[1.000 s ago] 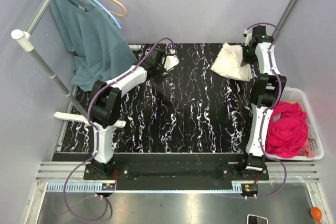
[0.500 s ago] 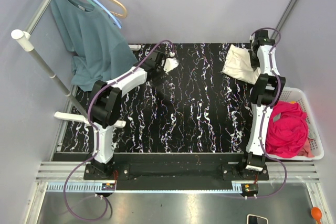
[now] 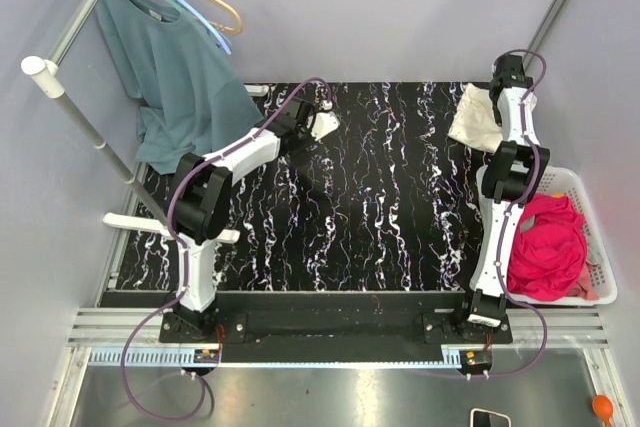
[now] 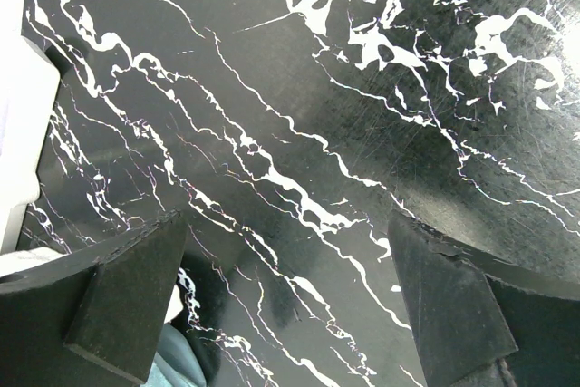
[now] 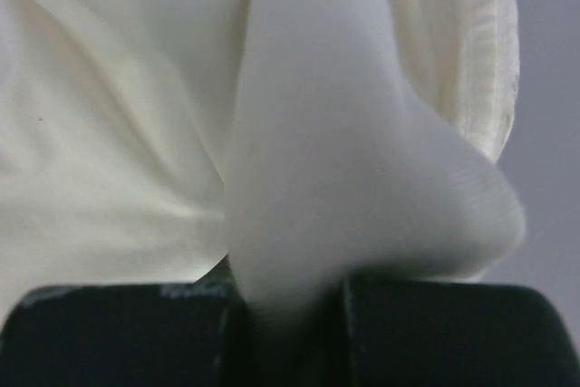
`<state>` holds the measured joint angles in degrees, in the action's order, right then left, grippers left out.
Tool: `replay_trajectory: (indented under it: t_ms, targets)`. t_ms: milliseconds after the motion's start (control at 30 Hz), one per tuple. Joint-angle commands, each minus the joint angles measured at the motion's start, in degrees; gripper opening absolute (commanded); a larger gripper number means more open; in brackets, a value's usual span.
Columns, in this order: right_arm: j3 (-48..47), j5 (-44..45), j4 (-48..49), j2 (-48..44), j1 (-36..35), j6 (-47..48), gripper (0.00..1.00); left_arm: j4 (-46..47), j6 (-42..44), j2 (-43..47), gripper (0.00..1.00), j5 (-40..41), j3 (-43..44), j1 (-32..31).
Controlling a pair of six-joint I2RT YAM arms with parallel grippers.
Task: Fold and stack the t-shirts
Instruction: Neatly place the folded tshirt to the corner
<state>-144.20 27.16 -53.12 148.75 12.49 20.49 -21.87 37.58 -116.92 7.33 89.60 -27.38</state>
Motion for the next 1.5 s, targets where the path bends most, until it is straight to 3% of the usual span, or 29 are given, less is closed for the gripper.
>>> replay_trajectory:
  t_ms: [0,567,767,867,1000,1033,1133,1233,1467]
  targets:
    - [-3.9,4.1,5.6,0.3,0.1,2.2,0.06,1.5,-0.6,2.8,0.99,-0.6,0.0,0.1]
    - [3.7,-0.2,13.4,-1.1,-3.3,10.3,0.0,1.5,0.4,1.6,0.99,0.4,0.6,-0.1]
    - [5.5,4.6,17.3,-0.8,-3.5,14.0,0.04,1.4,0.7,1.5,0.99,1.0,0.7,-0.4]
    - [6.8,6.9,20.2,-1.3,-3.5,15.1,0.16,1.4,0.8,1.3,0.99,1.2,0.7,-0.4]
    - [6.6,10.2,23.1,-1.0,-3.5,16.8,0.44,1.4,0.8,1.4,0.99,1.3,0.5,-0.6]
    - [6.6,11.5,23.6,-1.0,-3.5,16.9,0.61,1.5,0.8,1.3,0.99,1.4,0.4,-0.6]
    - [7.0,13.4,26.4,-1.4,-3.6,17.9,0.82,1.4,0.8,1.3,0.99,1.5,0.3,-0.7]
    - [8.0,14.3,29.0,-2.6,-3.6,18.7,0.89,1.5,0.7,1.3,0.99,1.4,0.1,-0.7]
    - [12.1,14.0,31.5,-7.3,-3.6,17.3,0.93,1.5,0.6,1.3,0.99,1.8,-0.3,-0.8]
